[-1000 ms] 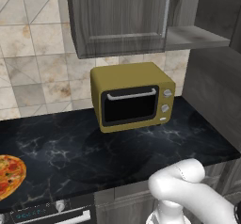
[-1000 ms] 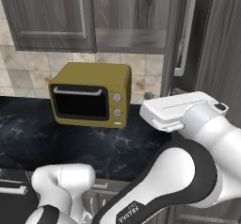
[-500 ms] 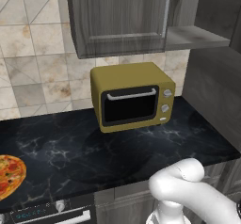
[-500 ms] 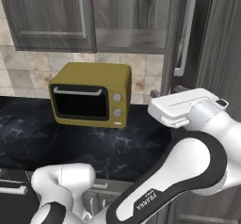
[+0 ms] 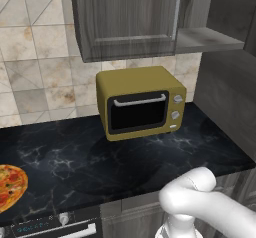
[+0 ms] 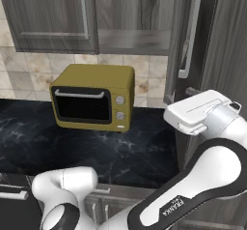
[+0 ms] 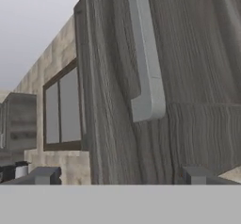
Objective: Open the cabinet. Pick the sponge and place it next to the sink. Then close the cabinet.
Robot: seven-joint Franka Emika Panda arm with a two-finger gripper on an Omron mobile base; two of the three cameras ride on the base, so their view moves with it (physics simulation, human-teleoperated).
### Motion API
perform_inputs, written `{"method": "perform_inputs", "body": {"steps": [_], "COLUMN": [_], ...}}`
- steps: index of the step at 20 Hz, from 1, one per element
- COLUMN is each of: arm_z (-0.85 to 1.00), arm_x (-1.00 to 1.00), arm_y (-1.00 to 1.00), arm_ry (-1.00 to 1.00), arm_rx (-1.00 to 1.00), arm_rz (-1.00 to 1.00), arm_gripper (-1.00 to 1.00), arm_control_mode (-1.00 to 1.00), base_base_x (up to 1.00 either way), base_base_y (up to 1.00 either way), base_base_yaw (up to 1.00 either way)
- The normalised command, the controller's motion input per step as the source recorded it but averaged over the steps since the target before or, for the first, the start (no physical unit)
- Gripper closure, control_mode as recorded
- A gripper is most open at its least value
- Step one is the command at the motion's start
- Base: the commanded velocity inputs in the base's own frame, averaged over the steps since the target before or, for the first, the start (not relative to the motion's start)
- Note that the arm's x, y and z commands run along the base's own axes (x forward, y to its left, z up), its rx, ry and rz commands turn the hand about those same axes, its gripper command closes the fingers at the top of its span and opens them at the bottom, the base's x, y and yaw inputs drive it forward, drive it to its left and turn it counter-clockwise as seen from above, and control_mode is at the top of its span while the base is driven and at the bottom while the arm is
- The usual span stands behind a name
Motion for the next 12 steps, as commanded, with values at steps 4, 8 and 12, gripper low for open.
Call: {"method": "perform_inputs", "body": {"steps": [4,8,12], "arm_z": [0.0,0.0,0.0], "arm_x": [0.12,0.23,0.34], "arm_y": [-0.05,0.0,0.0], "arm_ry": [0.0,0.0,0.0], "arm_rx": [0.0,0.0,-0.01], "arm_rz": [0.03,0.01,0.0], "arm_gripper": [-1.0,-1.0,-1.0], "arm_control_mode": [-1.0,-1.0,-1.0], "base_base_x": [0.0,0.0,0.0], "base_base_y": [0.0,0.0,0.0], "base_base_yaw": [0.0,0.0,0.0]}}
